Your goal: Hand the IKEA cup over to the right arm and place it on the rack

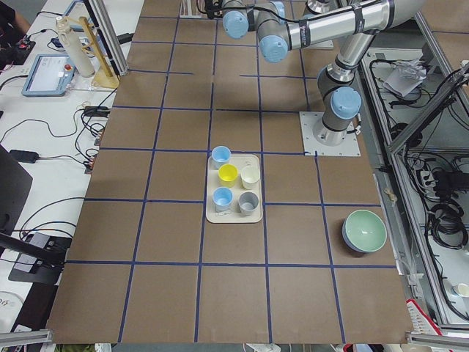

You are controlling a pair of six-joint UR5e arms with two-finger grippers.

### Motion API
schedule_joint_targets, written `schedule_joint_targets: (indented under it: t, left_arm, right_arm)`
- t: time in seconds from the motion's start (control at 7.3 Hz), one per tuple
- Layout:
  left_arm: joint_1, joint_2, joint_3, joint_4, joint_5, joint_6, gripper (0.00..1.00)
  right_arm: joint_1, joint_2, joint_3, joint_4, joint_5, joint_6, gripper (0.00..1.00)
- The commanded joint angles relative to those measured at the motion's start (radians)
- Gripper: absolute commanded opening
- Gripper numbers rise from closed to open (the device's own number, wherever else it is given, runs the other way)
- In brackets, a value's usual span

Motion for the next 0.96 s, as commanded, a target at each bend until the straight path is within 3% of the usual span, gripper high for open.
schedule_joint_targets:
  t: [0.0, 0.14, 0.41, 0.55, 0.82]
  left_arm:
    - [-0.003, -0.014, 0.108, 0.022, 0.272, -0.03, 1.0]
    - [-0.009, -0.029, 0.163, 0.012, 0.399, -0.033, 1.0]
    - [-0.059, -0.069, 0.254, -0.02, 0.719, -0.033, 1.0]
    - [-0.106, -0.089, 0.315, -0.07, 0.885, -0.033, 1.0]
    - [-0.122, -0.14, 0.404, -0.144, 1.11, -0.033, 1.0]
  right_arm:
    - [-0.098, -0.001, -0.026, -0.029, -0.183, -0.002, 0.0]
    - [-0.098, -0.001, -0.079, -0.075, -0.429, -0.003, 0.0]
    - [-0.097, -0.008, -0.133, -0.089, -0.769, -0.043, 0.0]
    - [-0.097, -0.018, -0.14, -0.119, -0.919, -0.089, 0.0]
    - [-0.097, -0.032, -0.137, -0.202, -1.119, -0.173, 0.0]
